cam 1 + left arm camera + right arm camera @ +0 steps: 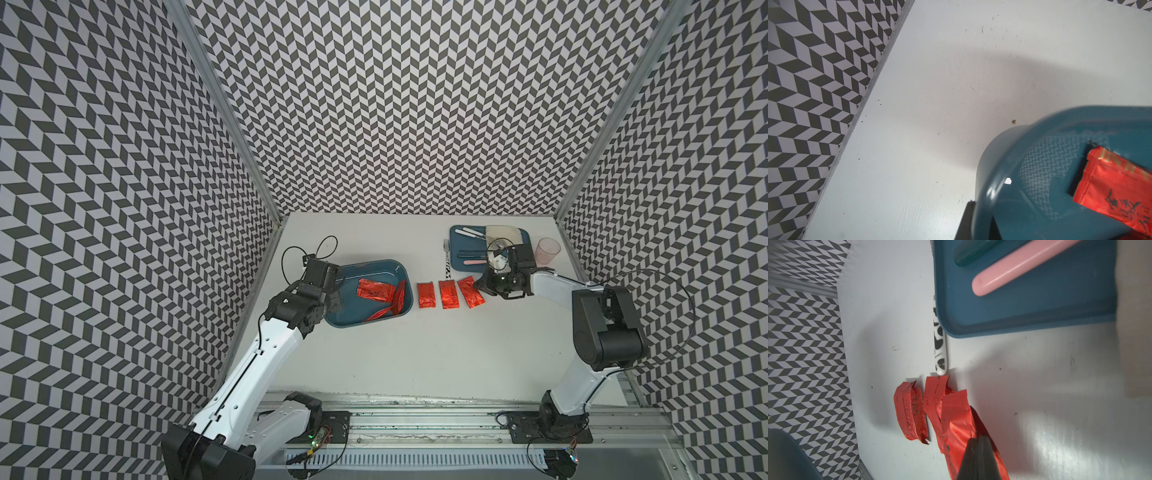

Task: Take the tea bags out of the storage box
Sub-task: Place the tea bag at the center of the board.

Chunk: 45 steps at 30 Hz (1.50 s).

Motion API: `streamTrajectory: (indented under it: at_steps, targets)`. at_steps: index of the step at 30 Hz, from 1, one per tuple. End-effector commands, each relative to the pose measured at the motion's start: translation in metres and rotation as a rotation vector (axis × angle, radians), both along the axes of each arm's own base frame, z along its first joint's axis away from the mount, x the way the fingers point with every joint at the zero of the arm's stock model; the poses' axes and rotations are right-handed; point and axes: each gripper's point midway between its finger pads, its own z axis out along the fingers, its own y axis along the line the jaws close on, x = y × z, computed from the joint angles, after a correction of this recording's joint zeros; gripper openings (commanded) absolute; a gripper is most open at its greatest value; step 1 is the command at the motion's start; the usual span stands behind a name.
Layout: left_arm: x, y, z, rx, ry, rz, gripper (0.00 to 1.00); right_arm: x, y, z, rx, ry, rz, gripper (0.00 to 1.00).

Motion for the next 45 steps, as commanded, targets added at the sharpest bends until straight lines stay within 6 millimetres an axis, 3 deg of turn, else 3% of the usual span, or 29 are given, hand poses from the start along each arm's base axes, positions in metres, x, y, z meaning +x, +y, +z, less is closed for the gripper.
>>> streamTrajectory:
  at_steps: [1,15,28,45]
  targets:
    - [0.007,-0.005,0.018,-0.029,-0.071,-0.009,0.0,-0.004,-0.003,-0.011,-0.002,0.006,-0.026,0.0]
    - [0.006,-0.004,0.018,-0.027,-0.074,-0.004,0.0,0.004,-0.009,-0.004,0.075,-0.039,-0.114,0.0]
    - [0.007,-0.005,0.016,-0.025,-0.064,-0.005,0.0,0.01,-0.025,-0.013,0.089,-0.02,-0.159,0.0]
    - [0.007,-0.004,0.015,-0.022,-0.061,-0.005,0.0,0.003,-0.016,-0.024,0.174,0.032,-0.171,0.0]
